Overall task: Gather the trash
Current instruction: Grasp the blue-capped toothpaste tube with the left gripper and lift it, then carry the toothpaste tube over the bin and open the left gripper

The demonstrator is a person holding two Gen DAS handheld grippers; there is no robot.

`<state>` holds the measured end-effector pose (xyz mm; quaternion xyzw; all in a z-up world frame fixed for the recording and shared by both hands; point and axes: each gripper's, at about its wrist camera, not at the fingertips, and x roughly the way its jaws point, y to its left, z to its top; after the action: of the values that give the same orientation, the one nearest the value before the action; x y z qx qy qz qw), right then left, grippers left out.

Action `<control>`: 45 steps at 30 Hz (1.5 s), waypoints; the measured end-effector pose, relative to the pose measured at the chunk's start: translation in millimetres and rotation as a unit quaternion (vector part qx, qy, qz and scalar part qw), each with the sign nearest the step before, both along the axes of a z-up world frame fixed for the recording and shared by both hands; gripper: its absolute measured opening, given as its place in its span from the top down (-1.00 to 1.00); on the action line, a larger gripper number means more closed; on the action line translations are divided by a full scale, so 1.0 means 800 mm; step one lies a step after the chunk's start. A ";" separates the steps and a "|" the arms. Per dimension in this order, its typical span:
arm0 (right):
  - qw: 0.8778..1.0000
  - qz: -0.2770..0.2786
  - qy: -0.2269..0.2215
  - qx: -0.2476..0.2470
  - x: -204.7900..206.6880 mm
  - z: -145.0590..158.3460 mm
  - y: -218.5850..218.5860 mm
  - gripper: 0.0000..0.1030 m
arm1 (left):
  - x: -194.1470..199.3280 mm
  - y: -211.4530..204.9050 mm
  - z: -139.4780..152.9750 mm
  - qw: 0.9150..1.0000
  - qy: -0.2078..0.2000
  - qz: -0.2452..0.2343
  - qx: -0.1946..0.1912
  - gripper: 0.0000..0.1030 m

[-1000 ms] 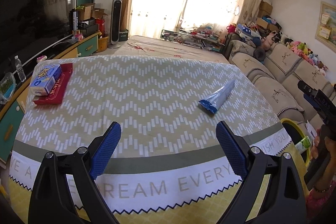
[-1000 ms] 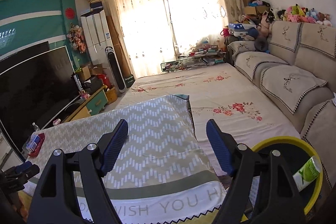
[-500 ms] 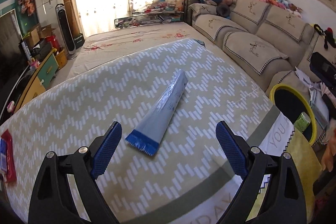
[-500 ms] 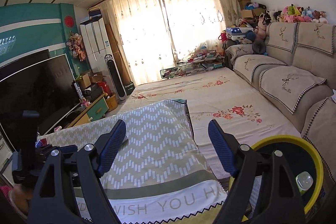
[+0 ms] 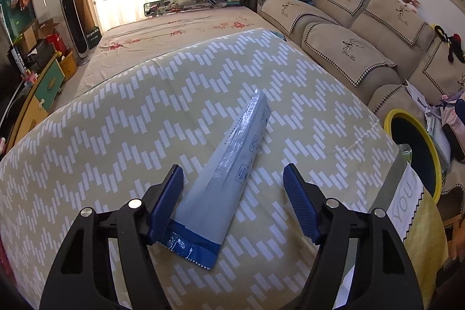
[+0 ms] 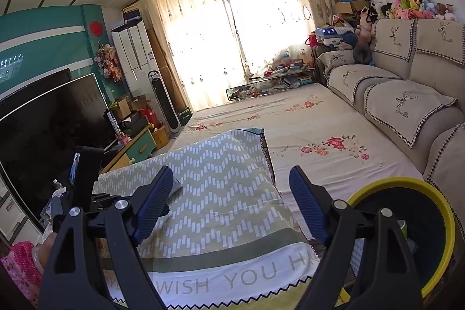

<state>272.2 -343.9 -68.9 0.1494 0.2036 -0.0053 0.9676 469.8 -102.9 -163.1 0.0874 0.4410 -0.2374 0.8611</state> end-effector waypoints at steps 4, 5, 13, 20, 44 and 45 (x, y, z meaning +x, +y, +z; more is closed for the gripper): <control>1.000 -0.002 0.001 0.002 0.000 0.000 -0.002 -0.52 | 0.000 -0.008 -0.001 1.000 -0.009 -0.002 0.007 -0.15; 1.000 -0.002 0.001 0.002 0.000 0.000 -0.002 -0.52 | -0.001 -0.007 -0.001 1.000 -0.009 -0.002 0.006 -0.03; 1.000 -0.012 -0.004 0.009 -0.001 0.001 -0.007 -0.52 | -0.019 -0.014 -0.001 1.000 -0.022 0.001 0.021 0.44; 0.998 -0.045 -0.041 0.027 -0.020 0.012 -0.026 -0.52 | -0.072 -0.035 0.032 0.999 -0.036 -0.009 -0.002 0.44; 0.954 -0.299 -0.025 0.013 -0.249 0.002 -0.311 -0.62 | -0.194 -0.357 0.027 0.980 0.036 -0.194 0.010 0.44; 0.953 -0.302 -0.027 0.018 -0.253 -0.001 -0.318 -0.62 | -0.194 -0.368 0.021 0.980 0.043 -0.193 0.017 0.44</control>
<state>69.7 -598.0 -69.8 0.2215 0.1233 -0.2893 0.9230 314.5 -397.4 -146.2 0.1757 0.4559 -0.3953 0.7778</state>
